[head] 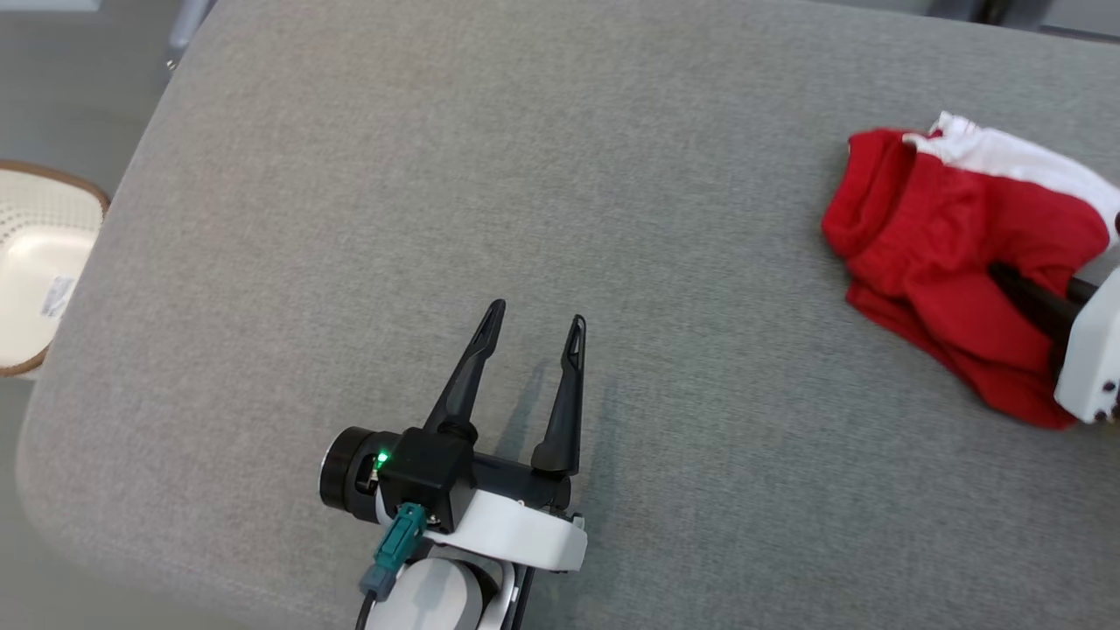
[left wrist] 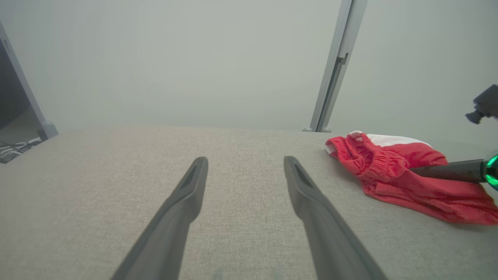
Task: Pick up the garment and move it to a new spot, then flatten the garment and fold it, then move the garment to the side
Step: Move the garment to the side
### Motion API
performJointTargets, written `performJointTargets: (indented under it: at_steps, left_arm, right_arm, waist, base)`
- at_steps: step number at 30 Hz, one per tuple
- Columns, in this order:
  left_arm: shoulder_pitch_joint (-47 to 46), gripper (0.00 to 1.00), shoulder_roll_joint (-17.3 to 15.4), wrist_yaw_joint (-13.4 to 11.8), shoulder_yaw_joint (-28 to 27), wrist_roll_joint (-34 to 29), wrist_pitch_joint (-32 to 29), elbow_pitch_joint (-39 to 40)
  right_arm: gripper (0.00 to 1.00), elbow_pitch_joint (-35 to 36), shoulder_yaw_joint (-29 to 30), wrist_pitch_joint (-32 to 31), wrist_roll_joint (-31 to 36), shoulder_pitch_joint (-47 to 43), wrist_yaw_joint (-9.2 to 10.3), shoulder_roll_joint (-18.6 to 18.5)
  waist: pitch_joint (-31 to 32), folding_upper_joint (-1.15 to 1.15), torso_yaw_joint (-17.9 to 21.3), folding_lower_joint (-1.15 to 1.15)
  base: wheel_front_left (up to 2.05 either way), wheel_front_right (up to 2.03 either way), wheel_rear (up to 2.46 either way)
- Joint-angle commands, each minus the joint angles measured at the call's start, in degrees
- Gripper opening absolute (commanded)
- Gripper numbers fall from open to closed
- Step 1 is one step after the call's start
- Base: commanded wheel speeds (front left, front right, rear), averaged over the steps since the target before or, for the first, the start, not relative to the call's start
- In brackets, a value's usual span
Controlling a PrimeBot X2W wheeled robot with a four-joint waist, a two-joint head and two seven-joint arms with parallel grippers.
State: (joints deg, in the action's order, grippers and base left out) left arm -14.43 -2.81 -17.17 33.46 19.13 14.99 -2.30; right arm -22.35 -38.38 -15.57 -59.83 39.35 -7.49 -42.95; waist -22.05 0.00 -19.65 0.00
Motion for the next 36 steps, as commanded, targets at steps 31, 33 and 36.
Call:
performJointTargets:
  at_steps: [31, 33, 36]
  left_arm:
    - [-19.1, 1.0, -0.3, 1.9, 8.6, -1.9, 0.2, -3.2]
    - [-20.1, 1.0, -0.3, 1.7, 9.5, -1.6, 0.2, -3.3]
    - [-21.1, 1.0, -0.3, 1.5, 10.7, -1.5, 0.2, -3.6]
  right_arm:
    - [0.0, 6.6, -18.6, 15.2, 2.2, 12.6, 0.0, -36.0]
    - [0.0, 4.5, -19.4, 16.2, 3.0, 13.2, 0.0, -36.3]
    - [0.0, 0.5, -21.2, 17.6, 5.7, 14.3, 0.0, -37.1]
  waist:
    - [-10.0, 0.0, 21.0, 0.0]
    - [-11.4, 0.0, 20.7, 0.0]
    - [-13.3, 0.0, 19.9, 0.0]
  base:
    - [0.0, 0.0, 0.0]
    - [0.0, 0.0, 0.0]
    - [0.0, 0.0, 0.0]
